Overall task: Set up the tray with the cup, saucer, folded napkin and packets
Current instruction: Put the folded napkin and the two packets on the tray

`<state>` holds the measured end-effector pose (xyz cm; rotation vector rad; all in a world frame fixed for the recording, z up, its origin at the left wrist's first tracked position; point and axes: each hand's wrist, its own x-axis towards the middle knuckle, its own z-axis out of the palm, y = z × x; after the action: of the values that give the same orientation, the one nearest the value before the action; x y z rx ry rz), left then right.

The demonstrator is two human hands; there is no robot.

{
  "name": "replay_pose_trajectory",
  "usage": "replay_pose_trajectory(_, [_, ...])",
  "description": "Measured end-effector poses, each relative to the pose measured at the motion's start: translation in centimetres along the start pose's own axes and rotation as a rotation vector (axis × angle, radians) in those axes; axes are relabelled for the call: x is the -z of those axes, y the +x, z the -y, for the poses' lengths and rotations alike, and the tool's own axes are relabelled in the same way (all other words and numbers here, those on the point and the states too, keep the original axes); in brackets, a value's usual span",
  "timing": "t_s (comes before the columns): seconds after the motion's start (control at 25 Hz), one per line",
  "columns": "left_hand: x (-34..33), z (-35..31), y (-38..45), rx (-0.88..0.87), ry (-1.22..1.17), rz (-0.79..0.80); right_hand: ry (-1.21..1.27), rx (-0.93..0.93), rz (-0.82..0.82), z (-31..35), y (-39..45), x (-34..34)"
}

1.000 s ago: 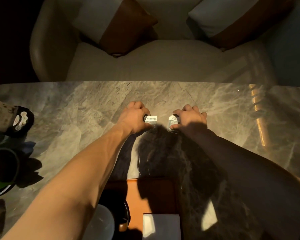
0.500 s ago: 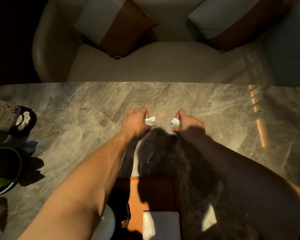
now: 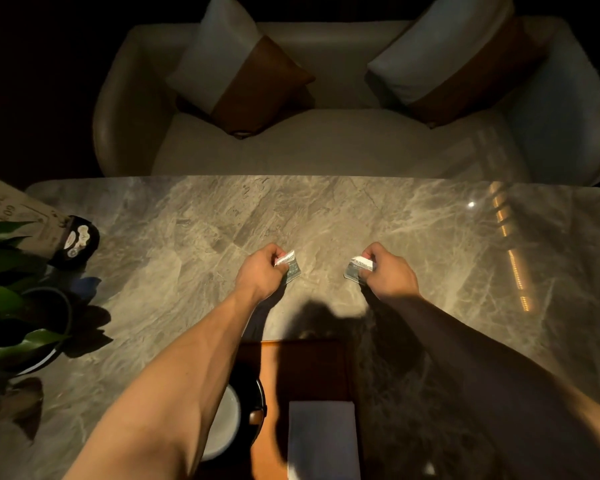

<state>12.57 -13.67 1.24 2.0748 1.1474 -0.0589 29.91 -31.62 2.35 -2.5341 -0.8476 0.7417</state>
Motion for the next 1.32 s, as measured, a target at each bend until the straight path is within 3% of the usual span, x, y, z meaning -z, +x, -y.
replay_pose_trajectory(0.36, [1.1,2.6,-6.2,0.055,-0.097,0.007,0.143,-0.014,-0.02,-1.1,-5.7,-0.5])
replay_pose_trajectory(0.64, [1.6,3.5,-10.3,0.009,-0.022,0.088,0.279,-0.034,-0.008,-1.1,-10.5,-2.6])
replay_pose_trajectory(1.04, [-1.1,4.0,-13.1,-0.095,0.33,0.221,0.056,-0.005,0.228,-1.1,-12.5,-6.0])
replay_pose_trajectory(1.2, [-2.5,3.1,-12.8,-0.085,0.352,0.298,-0.022,0.013,0.237,-0.8,-12.2,-7.0])
replay_pose_trajectory(1.32, [-3.4,2.7,-12.4,-0.079,0.392,0.247,-0.085,0.054,0.191,-0.8,-12.2,-7.4])
